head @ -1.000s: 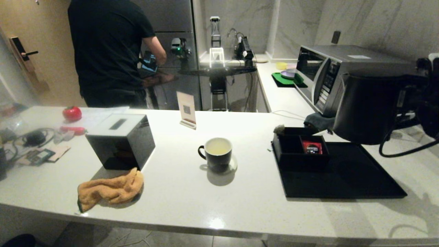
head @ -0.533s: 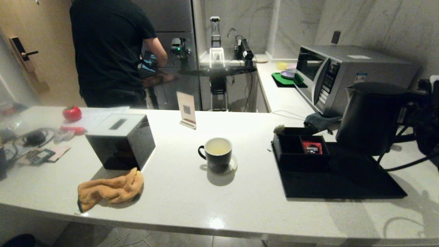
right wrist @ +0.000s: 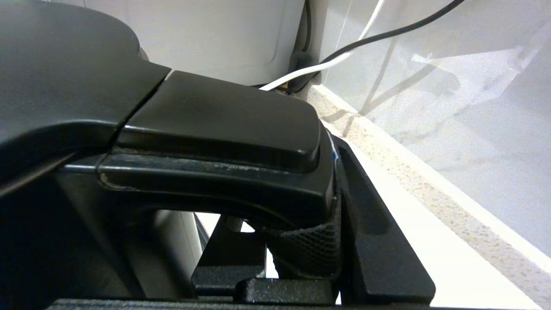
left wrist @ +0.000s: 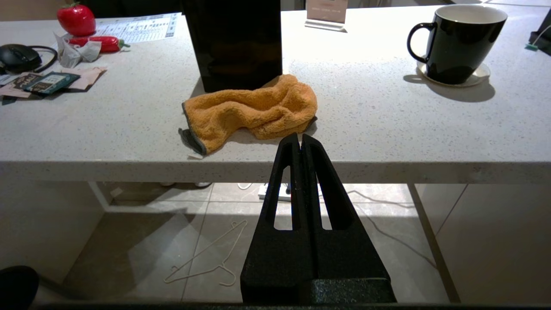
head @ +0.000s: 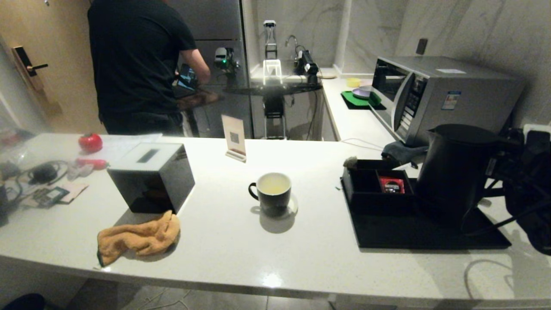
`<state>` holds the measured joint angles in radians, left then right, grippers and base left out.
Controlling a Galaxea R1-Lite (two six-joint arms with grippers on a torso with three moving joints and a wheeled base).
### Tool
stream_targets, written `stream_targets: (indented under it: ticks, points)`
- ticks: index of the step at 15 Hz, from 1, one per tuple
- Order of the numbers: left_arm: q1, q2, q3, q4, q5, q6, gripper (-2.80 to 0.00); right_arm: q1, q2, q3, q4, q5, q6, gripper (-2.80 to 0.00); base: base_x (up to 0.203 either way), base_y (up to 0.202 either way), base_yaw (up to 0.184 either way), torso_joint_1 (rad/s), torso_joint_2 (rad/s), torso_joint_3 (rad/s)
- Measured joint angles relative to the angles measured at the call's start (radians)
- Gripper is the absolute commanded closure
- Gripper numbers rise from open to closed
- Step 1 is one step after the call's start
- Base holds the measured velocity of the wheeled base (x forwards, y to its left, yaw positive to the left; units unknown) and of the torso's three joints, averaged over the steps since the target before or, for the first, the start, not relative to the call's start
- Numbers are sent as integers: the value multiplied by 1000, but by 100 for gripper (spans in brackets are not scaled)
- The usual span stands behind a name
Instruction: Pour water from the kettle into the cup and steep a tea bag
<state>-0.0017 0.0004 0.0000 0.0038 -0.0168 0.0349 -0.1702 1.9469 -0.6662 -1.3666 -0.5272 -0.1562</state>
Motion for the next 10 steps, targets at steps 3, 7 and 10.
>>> stream_targets:
  ticks: [3,7,10]
  points:
    - [0,0,0,0,0,0,0,0,45,3,-39,-1,-1,0,0,0,0,0,0,0]
    - [0,0,0,0,0,0,0,0,94,3,-77,0,0,0,0,0,0,0,0,0]
    - [0,0,0,0,0,0,0,-1,120,-2,-84,-1,0,0,0,0,0,0,0,0]
